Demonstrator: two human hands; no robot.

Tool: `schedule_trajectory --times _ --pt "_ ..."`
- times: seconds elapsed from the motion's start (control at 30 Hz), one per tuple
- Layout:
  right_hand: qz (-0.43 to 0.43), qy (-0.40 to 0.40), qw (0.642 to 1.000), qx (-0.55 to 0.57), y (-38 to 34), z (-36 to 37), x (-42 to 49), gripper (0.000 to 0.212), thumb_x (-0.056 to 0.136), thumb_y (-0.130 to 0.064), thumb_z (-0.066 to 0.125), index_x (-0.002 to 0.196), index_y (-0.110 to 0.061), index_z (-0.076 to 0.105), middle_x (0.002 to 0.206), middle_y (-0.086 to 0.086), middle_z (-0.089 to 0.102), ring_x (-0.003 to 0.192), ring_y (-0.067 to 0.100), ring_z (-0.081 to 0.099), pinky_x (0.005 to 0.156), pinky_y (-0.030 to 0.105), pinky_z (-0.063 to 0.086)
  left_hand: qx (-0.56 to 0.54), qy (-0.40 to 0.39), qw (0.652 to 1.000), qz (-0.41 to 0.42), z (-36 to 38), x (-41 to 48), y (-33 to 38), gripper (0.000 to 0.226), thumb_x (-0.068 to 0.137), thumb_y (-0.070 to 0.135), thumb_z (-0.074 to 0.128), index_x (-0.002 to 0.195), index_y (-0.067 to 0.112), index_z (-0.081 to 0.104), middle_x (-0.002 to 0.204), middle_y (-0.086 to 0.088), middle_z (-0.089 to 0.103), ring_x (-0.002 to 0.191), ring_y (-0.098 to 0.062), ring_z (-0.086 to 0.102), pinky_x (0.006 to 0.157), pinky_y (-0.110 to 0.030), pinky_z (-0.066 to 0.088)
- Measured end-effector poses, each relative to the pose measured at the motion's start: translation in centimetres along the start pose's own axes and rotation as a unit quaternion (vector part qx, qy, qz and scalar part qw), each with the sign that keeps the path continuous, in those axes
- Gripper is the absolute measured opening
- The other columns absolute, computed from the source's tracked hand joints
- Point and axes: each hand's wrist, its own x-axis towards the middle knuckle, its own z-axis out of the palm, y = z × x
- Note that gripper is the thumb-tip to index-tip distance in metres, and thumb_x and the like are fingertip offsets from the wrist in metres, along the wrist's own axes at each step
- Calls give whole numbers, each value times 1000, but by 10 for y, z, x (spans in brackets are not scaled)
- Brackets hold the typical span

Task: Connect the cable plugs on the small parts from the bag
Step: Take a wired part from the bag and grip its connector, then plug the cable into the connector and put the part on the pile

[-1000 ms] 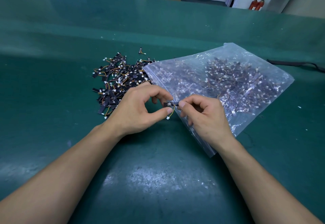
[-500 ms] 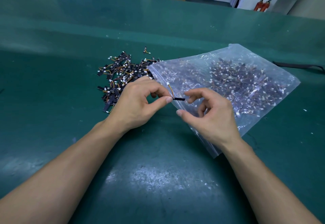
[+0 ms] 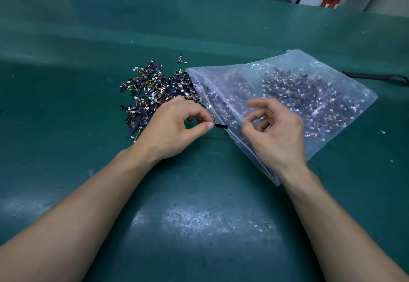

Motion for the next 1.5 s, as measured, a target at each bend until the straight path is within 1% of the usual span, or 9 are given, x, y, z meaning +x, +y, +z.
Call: schedule_trajectory --times 0.27,0.43,0.6,0.7,0.8,0.9,1.07,1.2,1.5 --pt "-24 44 998 39 -8 -3 0 31 78 -17 69 108 -27 68 79 -14 69 55 16 57 60 21 50 133 -17 991 11 25 35 22 10 91 38 67 89 30 73 84 17 63 92 -16 49 86 -37 35" --pt "-39 57 997 45 -12 -5 -1 32 78 -15 68 108 -25 68 76 -11 69 52 17 55 60 22 47 269 -52 961 -26 57 69 41 20 89 27 52 102 24 68 108 0 67 110 -22 49 88 -35 26" --pt "-37 78 995 55 -12 -7 1 30 80 -12 69 106 -27 68 72 -3 68 53 17 55 60 26 49 122 -53 985 -109 73 86 50 14 97 12 45 89 22 53 110 -8 61 107 -26 41 95 -33 33" --pt "-44 66 995 55 -12 -6 1 30 79 -14 68 106 -27 67 73 -5 68 51 17 54 60 24 46 127 -19 982 -138 78 82 48 19 95 4 46 85 16 57 103 -13 61 105 -29 44 92 -30 32" --pt "-49 44 997 39 -11 -3 -1 29 78 -14 68 104 -27 67 75 -10 69 51 16 54 60 21 44 226 -21 969 -103 75 77 40 13 90 19 48 78 24 51 88 2 59 96 -23 52 90 -33 29" --pt "-36 25 999 31 -8 -1 -2 28 78 -16 69 103 -28 66 78 -15 69 52 17 54 59 22 44 267 -42 959 -83 63 63 31 17 92 32 48 91 22 62 97 0 66 103 -24 53 89 -37 26" --pt "-18 -23 1000 3 -5 2 -4 28 80 -17 71 106 -28 67 81 -20 69 51 13 54 59 22 46 227 -34 973 -30 15 31 16 16 97 42 55 85 32 51 78 15 53 90 -18 49 81 -36 24" --pt "8 -64 998 -15 -4 4 -6 31 82 -24 76 109 -32 65 88 -22 69 50 9 55 58 16 44 244 -39 968 -54 -30 11 -6 16 93 41 63 82 30 62 60 17 46 75 -16 47 82 -36 30" --pt "28 -68 997 -3 -5 6 -8 23 87 -33 74 108 -33 65 91 -25 68 49 7 50 56 11 38 301 -81 940 -140 -57 -3 -21 32 78 59 71 67 30 63 63 16 58 78 -13 53 80 -33 27"
